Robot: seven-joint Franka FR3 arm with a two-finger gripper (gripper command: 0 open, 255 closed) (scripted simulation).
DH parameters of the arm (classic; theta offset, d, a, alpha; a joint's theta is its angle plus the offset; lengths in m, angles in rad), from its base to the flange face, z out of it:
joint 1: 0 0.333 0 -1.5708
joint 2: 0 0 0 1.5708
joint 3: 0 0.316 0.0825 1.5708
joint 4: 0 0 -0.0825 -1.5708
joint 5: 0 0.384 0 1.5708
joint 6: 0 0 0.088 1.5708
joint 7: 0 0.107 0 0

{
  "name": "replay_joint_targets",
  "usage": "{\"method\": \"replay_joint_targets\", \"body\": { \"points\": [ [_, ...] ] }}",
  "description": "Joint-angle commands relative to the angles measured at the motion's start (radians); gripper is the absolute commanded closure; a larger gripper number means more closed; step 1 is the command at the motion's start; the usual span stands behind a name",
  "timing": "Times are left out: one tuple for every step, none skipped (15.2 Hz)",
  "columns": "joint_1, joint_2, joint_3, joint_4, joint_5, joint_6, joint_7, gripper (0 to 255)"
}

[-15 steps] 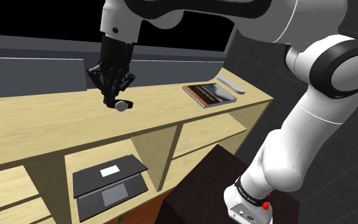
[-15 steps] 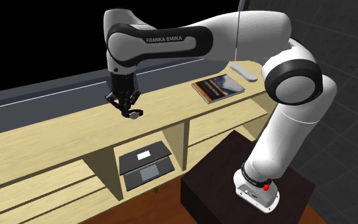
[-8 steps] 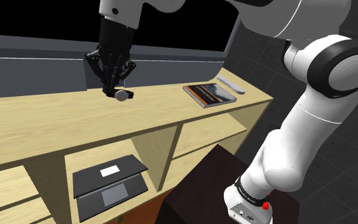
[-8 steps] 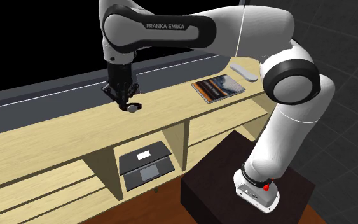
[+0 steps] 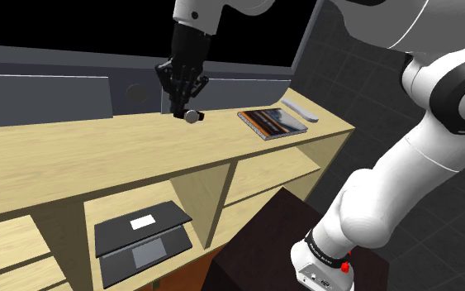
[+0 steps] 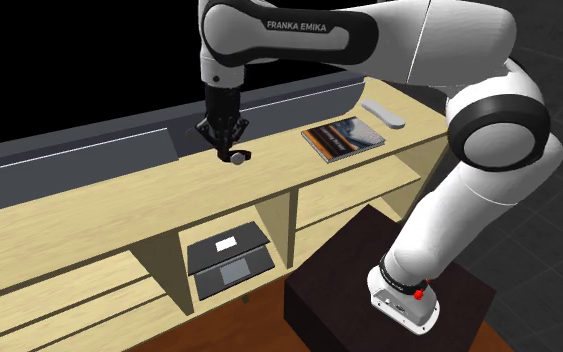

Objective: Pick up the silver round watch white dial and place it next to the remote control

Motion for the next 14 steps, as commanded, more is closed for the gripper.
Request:
{"method": "replay_joint_targets", "body": {
  "points": [
    [-0.021, -0.048, -0.030, -0.052, 0.008, -0.010, -0.054, 255],
    [-0.030, -0.071, -0.045, -0.075, 0.010, -0.017, -0.077, 255],
    [-0.039, -0.094, -0.060, -0.097, 0.011, -0.024, -0.101, 255],
    [-0.048, -0.115, -0.075, -0.118, 0.011, -0.031, -0.124, 255],
    [-0.056, -0.135, -0.090, -0.137, 0.010, -0.039, -0.147, 255],
    [-0.065, -0.155, -0.106, -0.156, 0.008, -0.047, -0.170, 255],
    [-0.073, -0.173, -0.122, -0.173, 0.005, -0.055, -0.193, 255],
    [-0.082, -0.190, -0.138, -0.189, 0.001, -0.064, -0.216, 255],
    [-0.090, -0.207, -0.154, -0.203, -0.003, -0.072, -0.238, 255],
    [-0.098, -0.222, -0.170, -0.217, -0.009, -0.081, -0.261, 255],
    [-0.107, -0.236, -0.187, -0.229, -0.015, -0.089, -0.283, 255],
    [-0.115, -0.250, -0.203, -0.240, -0.022, -0.098, -0.306, 255],
    [-0.124, -0.262, -0.220, -0.250, -0.030, -0.107, -0.329, 255],
    [-0.132, -0.273, -0.237, -0.259, -0.038, -0.115, -0.351, 255]
  ]
}}
